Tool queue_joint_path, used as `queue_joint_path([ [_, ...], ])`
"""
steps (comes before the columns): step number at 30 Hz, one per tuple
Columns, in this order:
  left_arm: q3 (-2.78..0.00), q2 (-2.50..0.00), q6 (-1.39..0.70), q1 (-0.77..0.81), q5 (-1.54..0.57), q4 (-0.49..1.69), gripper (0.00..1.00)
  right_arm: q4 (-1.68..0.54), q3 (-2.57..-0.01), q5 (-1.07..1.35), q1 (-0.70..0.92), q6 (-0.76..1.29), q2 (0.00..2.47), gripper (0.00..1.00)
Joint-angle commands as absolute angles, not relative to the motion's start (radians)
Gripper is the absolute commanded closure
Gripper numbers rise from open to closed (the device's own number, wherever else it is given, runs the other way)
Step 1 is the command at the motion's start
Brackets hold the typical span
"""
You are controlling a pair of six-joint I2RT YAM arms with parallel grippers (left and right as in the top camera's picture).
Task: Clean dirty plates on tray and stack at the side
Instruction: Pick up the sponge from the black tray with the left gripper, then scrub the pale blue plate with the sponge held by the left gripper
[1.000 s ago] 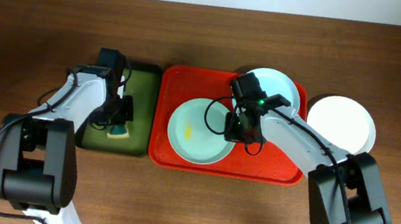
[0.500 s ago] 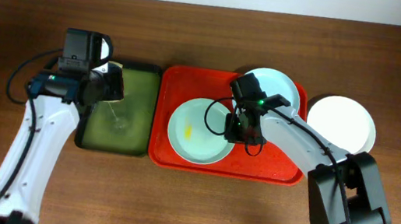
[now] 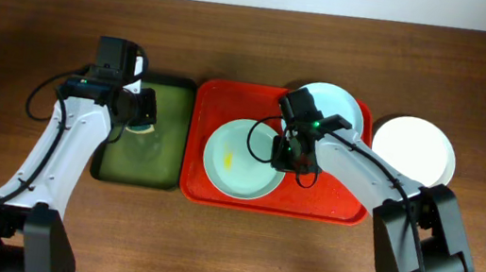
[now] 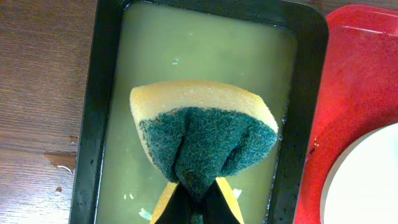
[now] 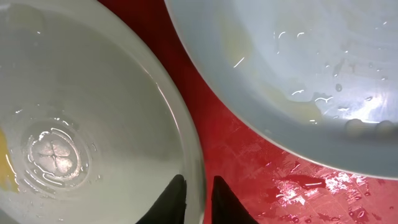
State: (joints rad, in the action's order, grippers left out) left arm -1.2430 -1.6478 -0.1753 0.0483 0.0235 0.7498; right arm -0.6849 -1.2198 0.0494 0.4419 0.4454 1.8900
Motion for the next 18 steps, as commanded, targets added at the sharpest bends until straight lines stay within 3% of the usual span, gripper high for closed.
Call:
queue_joint_path([
  [1, -1.239, -1.663, -0.084, 0.046, 0.011, 0.737, 1.0, -0.683, -1.213, 0.048, 0.451, 0.449, 1.909, 0.96],
  [3, -1.239, -1.684, -0.036, 0.046, -0.061, 0.722, 1.0, -0.683, -1.213, 0.048, 0.451, 0.45, 1.909, 0.95],
  [4, -1.239, -1.692, -0.036, 0.046, -0.061, 0.719, 1.0, -0.683, -1.213, 0.048, 0.451, 0.45, 1.909, 0.82],
  [5, -1.239, -1.698, -0.036, 0.046, -0.061, 0.718, 1.0, -0.683, -1.213, 0.048, 0.451, 0.45, 1.909, 0.79],
  [7, -1.239, -1.702, -0.036, 0.046, -0.06, 0.718, 1.0, -0.682, -1.213, 0.048, 0.451, 0.45, 1.909, 0.8],
  [9, -1.239, -1.702, -0.036, 0.046, -0.06, 0.718, 1.0, -0.664, -1.194, 0.048, 0.451, 0.453, 1.909, 0.96],
  [18, -1.373, -1.698, -0.063, 0.083, 0.07, 0.764, 1.0, -0.646, -1.213, 0.124, 0.451, 0.534, 1.905, 0.96],
])
